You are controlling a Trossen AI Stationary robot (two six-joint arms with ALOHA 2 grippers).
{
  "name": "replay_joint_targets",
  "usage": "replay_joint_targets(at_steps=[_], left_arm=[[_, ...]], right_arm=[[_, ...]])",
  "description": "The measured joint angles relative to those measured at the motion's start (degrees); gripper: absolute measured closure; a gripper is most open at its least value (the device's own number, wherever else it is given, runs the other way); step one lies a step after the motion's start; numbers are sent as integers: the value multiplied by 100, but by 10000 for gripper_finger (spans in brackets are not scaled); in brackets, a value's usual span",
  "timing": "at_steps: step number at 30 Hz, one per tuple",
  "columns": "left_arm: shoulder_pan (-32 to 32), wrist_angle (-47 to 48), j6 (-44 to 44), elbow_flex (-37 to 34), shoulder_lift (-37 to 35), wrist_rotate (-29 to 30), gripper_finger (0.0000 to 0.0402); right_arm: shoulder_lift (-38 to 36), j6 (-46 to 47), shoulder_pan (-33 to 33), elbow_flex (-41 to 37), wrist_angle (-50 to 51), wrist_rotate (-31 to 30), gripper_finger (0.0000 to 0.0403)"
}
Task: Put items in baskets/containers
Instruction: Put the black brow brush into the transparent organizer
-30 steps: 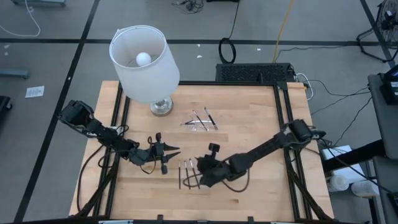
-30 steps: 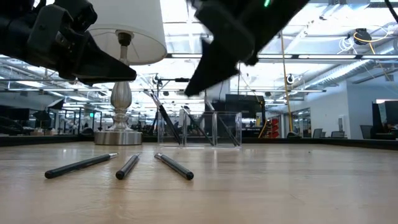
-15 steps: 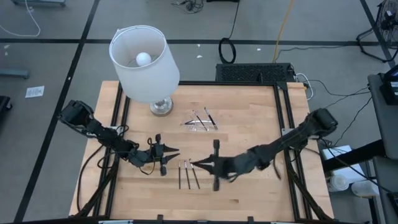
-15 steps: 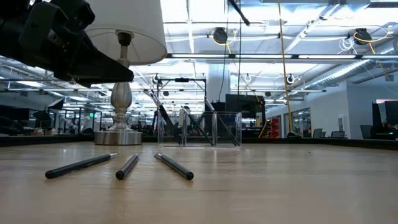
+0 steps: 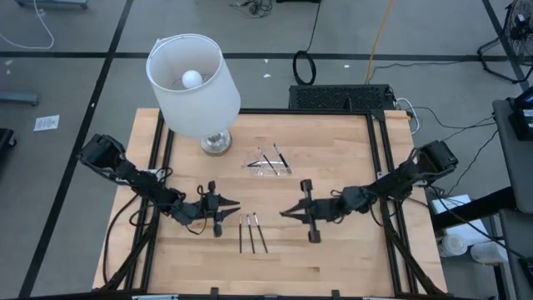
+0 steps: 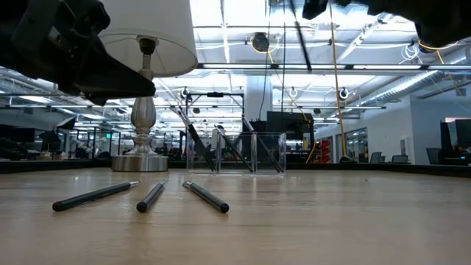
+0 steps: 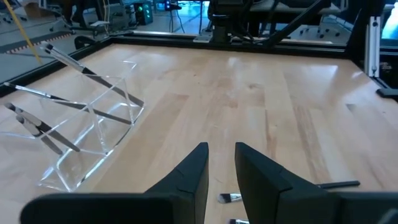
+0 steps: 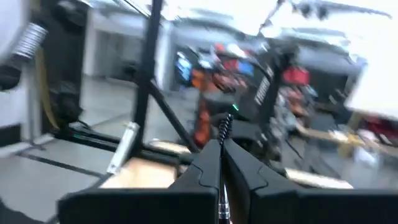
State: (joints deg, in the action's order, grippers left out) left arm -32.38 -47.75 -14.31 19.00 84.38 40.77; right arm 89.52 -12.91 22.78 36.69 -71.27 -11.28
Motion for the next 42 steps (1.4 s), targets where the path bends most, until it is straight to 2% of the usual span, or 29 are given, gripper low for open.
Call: replay_joint_targets(at_steps=[3, 21, 25, 31, 38, 42], left_arm=[[-39, 0, -104, 0, -2, -2, 314], [-81, 92, 15, 0, 0, 20, 314], [-81, 105, -24, 0, -1, 21, 314], [-33, 105, -89, 0, -1, 24, 314], [-29, 103, -87, -2, 0, 88, 314], [-29, 94, -83, -2, -1, 105, 314]], right_arm=[[-23, 31, -48, -154, -422, 469, 403], [5, 368, -677, -694, -390, 397, 403], [57, 490, -861, -692, -515, 704, 403], [59, 455, -1159, -477, -638, 690, 403], [77, 504, -1851, 163, -708, 664, 403], [479, 553, -2164, 534, -832, 664, 403]])
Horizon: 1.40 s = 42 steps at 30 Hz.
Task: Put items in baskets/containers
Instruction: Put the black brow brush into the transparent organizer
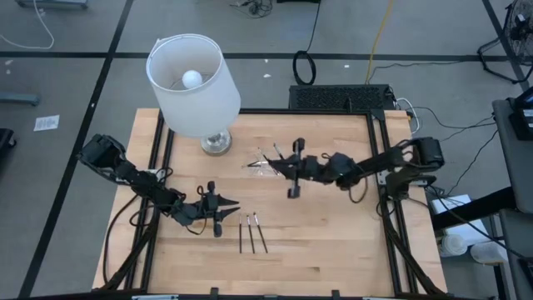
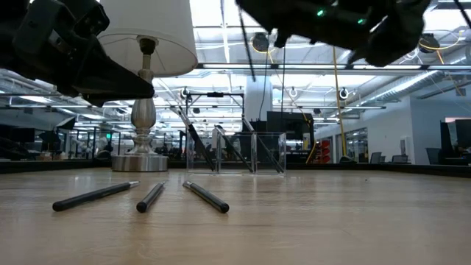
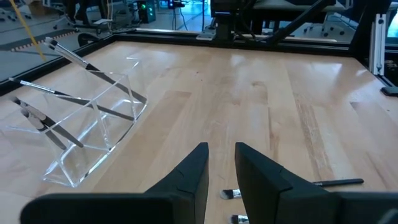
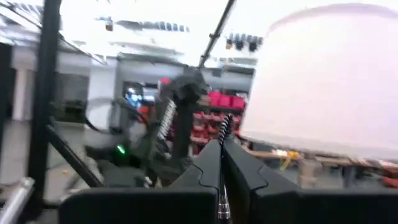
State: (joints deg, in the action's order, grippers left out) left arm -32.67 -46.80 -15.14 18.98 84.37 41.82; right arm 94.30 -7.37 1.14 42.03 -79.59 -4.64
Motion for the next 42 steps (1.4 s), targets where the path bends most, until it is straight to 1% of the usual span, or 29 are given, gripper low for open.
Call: replay_joint_targets(at_steps=[3, 6, 12, 14, 26, 31, 38, 42], left_arm=[[0, -3, -2, 0, 1, 5, 314], [0, 5, -4, 0, 1, 5, 314], [-9, 4, -4, 0, -1, -6, 314], [-9, 6, 1, 0, 0, -25, 314], [-9, 14, 17, 0, -1, -32, 314], [-9, -8, 15, 0, 0, -30, 314], [-4, -15, 65, 0, 1, -28, 314], [-4, -16, 109, 0, 0, -26, 314]], right_arm=[[476, -40, -194, 350, -83, -70, 403], [1004, -20, -318, 583, -93, -371, 403], [1878, -67, -489, 816, -783, -1600, 403], [2042, -49, -536, 816, -876, -1782, 403], [2640, 378, -589, 816, -658, -1783, 403], [2750, 571, -591, 816, -331, -1792, 403], [2748, 726, -593, 816, -170, -1788, 402], [2744, 709, -589, 816, -170, -1786, 386]])
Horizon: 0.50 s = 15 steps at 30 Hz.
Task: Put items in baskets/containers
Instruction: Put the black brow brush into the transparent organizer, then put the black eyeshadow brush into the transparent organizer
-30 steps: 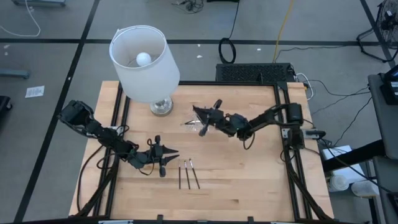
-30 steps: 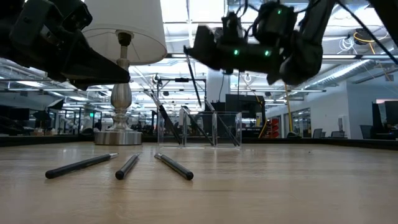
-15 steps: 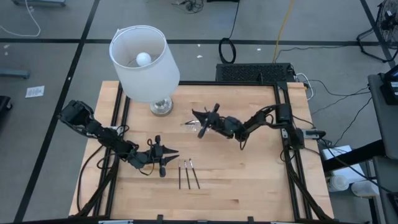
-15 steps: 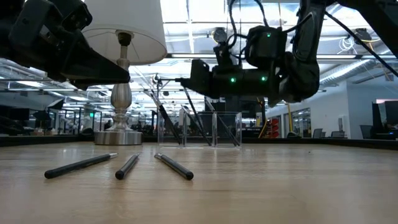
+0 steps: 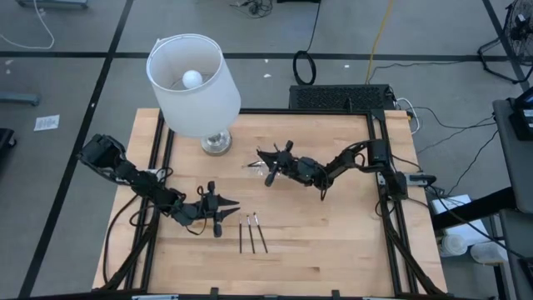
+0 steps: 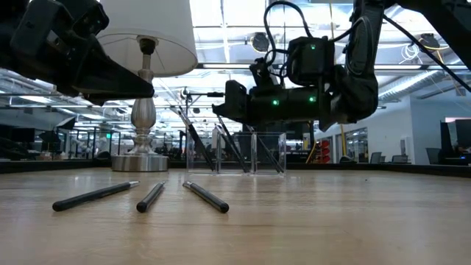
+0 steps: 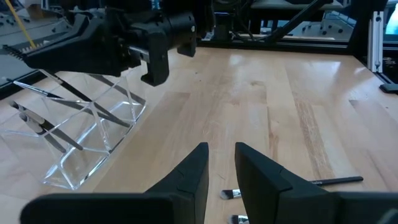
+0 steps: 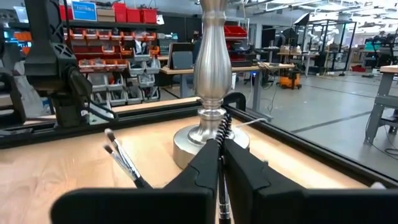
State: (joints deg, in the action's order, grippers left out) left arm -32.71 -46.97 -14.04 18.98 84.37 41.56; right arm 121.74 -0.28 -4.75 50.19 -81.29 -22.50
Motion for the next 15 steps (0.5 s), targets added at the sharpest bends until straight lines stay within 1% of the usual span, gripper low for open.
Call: replay_joint_targets(at_steps=[4, 6, 9, 13, 15], left_arm=[[0, -1, 22, 0, -1, 0, 314], [0, -1, 24, 0, 1, 0, 314], [0, -1, 26, 0, 1, 0, 314], [0, -1, 31, 0, 1, 1, 314], [0, -1, 35, 0, 0, 2, 314]], right_arm=[[-284, -5, 4, -4, 221, 2, 359], [-571, -42, 24, -4, 538, 2, 345], [-1213, -272, 107, -4, 1368, 4, 324], [-2318, -602, 368, -2, 2730, 14, 308], [-2861, -641, 601, -2, 3325, 272, 306]])
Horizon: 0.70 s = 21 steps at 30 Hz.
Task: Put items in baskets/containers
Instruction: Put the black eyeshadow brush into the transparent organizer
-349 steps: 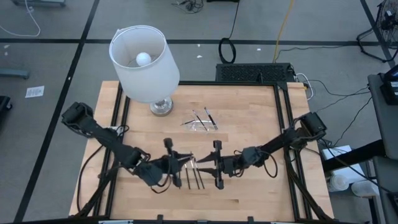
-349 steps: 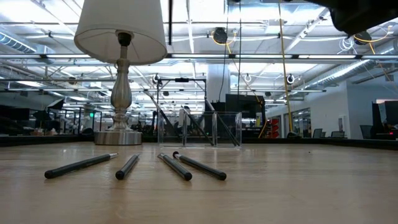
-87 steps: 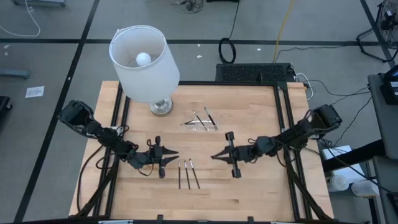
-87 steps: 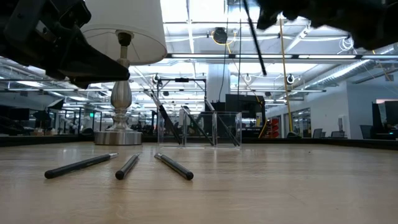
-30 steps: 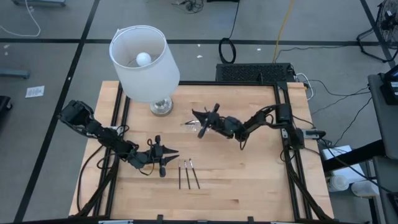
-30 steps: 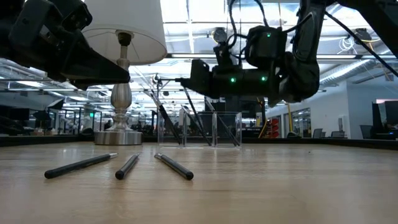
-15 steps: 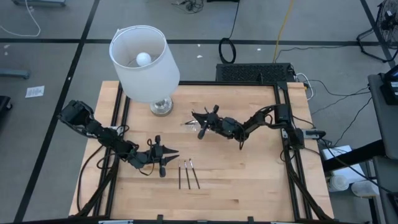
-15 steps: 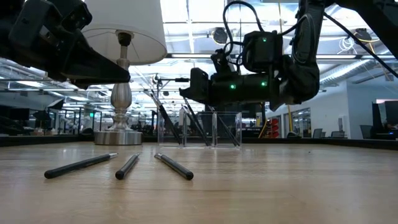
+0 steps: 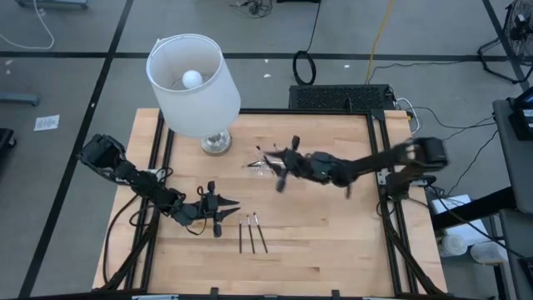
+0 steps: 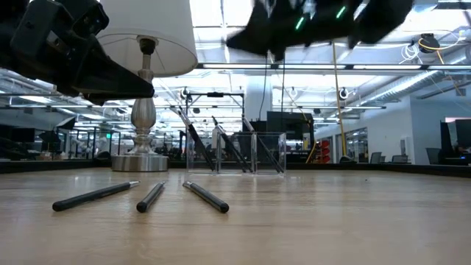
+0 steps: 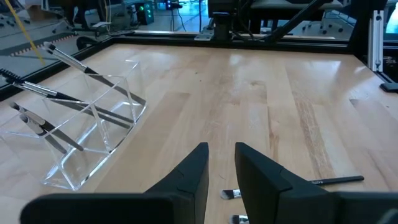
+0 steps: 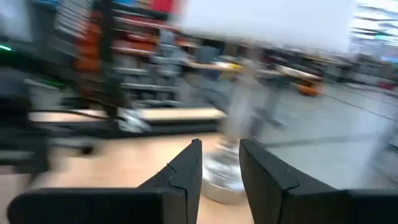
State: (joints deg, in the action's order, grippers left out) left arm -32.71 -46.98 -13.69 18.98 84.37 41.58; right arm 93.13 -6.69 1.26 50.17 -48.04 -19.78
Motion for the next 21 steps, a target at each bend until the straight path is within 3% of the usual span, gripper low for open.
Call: replay_joint_targets(at_steps=[4, 7, 11, 15, 18, 21], left_arm=[[0, 2, -4, 0, -1, 0, 314], [0, 1, -60, 0, 0, 0, 314], [0, 0, -215, 0, 0, 0, 314], [0, -8, -299, 0, 0, 0, 314], [0, -22, -298, 0, 1, 0, 314], [0, -22, -253, 0, 0, 0, 314]], right_arm=[[-823, 266, 639, 2, 1275, 769, 317], [-906, 443, 1303, 1, 1868, 902, 341], [-436, 429, 2279, 2, 2055, -76, 392], [290, 579, 2811, -13, 1960, -1475, 390], [623, 545, 2806, -9, 1848, -1640, 393], [829, 718, 2579, -9, 1653, -1400, 401]])
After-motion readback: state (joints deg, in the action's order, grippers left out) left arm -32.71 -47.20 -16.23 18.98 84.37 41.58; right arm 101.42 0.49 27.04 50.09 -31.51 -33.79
